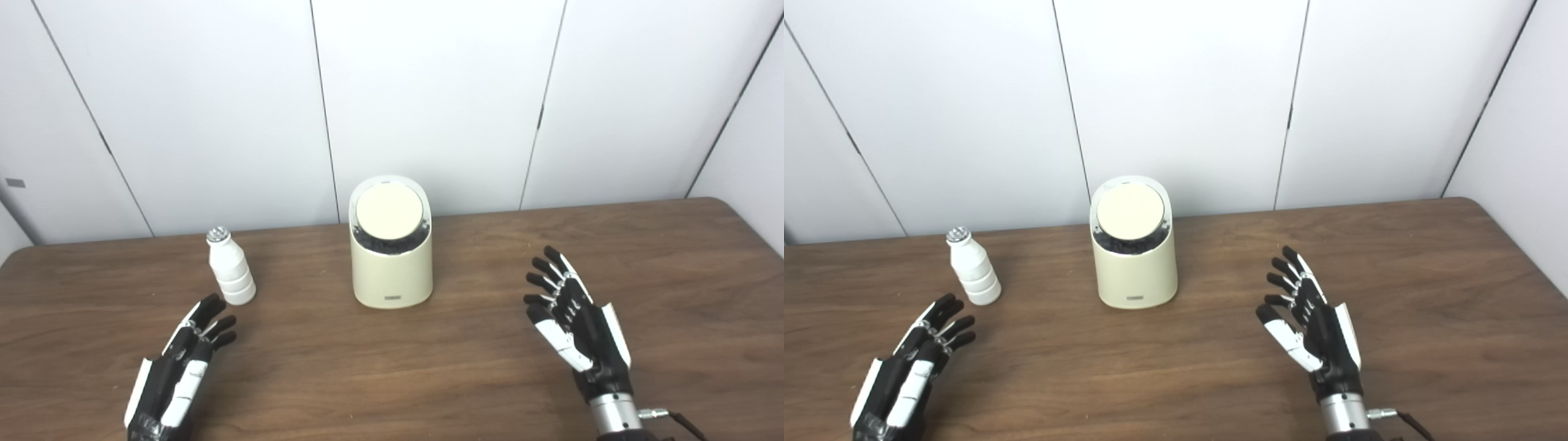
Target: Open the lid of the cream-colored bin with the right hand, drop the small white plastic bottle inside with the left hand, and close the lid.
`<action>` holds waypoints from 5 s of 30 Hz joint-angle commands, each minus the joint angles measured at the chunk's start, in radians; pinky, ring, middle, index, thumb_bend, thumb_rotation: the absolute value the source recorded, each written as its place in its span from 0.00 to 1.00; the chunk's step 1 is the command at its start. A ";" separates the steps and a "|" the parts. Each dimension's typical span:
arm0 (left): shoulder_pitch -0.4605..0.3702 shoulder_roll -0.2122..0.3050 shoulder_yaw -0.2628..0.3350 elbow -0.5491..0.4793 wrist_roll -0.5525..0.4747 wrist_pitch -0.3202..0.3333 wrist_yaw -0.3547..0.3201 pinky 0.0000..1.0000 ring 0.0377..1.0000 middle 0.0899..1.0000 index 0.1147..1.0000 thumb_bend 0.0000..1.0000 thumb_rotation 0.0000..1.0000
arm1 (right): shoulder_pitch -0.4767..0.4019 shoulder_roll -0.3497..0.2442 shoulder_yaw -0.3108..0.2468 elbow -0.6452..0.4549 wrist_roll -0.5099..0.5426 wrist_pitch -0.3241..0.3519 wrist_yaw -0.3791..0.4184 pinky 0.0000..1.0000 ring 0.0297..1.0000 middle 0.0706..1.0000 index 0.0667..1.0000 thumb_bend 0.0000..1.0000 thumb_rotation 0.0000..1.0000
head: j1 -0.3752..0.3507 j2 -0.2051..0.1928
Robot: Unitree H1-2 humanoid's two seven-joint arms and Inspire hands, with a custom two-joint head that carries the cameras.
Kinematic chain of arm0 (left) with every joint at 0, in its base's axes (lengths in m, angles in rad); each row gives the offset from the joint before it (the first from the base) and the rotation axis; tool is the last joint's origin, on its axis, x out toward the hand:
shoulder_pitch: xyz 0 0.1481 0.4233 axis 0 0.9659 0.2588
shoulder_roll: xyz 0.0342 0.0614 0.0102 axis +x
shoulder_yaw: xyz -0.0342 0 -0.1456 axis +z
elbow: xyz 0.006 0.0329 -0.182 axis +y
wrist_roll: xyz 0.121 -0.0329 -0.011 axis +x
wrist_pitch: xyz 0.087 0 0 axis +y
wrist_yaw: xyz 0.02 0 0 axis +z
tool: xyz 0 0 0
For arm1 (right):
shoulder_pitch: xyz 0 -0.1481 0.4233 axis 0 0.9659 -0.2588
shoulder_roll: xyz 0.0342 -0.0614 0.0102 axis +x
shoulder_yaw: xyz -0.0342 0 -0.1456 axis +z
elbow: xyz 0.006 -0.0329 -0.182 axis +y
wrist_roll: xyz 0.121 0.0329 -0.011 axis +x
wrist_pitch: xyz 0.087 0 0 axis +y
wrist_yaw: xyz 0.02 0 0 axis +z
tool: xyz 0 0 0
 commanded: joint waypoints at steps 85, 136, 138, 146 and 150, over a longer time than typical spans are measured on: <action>0.012 -0.052 -0.034 0.082 0.046 -0.057 0.050 0.72 0.79 0.86 0.87 0.70 0.63 | -0.480 -0.033 0.091 0.048 -0.288 0.240 -0.008 0.79 0.87 0.89 0.91 0.94 0.59 | 0.068 -0.050; 0.023 -0.068 -0.055 0.063 0.042 -0.056 0.043 0.75 0.81 0.87 0.89 0.66 0.62 | -0.704 0.000 0.293 0.230 -0.632 0.516 -0.067 0.84 0.91 0.96 1.00 1.00 0.30 | 0.090 -0.053; 0.022 -0.068 -0.055 0.065 0.044 -0.060 0.043 0.75 0.81 0.87 0.89 0.65 0.62 | -0.705 -0.002 0.297 0.236 -0.639 0.519 -0.075 0.83 0.90 0.95 1.00 0.99 0.28 | 0.090 -0.053; 0.026 -0.067 -0.054 0.061 0.039 -0.055 0.042 0.75 0.81 0.87 0.89 0.66 0.62 | -0.705 -0.004 0.301 0.263 -0.640 0.513 -0.105 0.80 0.89 0.94 0.98 0.91 0.26 | 0.089 -0.051; 0.027 -0.067 -0.058 0.060 0.043 -0.054 0.041 0.75 0.81 0.87 0.88 0.66 0.62 | -0.707 -0.006 0.306 0.268 -0.644 0.521 -0.107 0.80 0.89 0.94 0.98 0.88 0.25 | 0.088 -0.050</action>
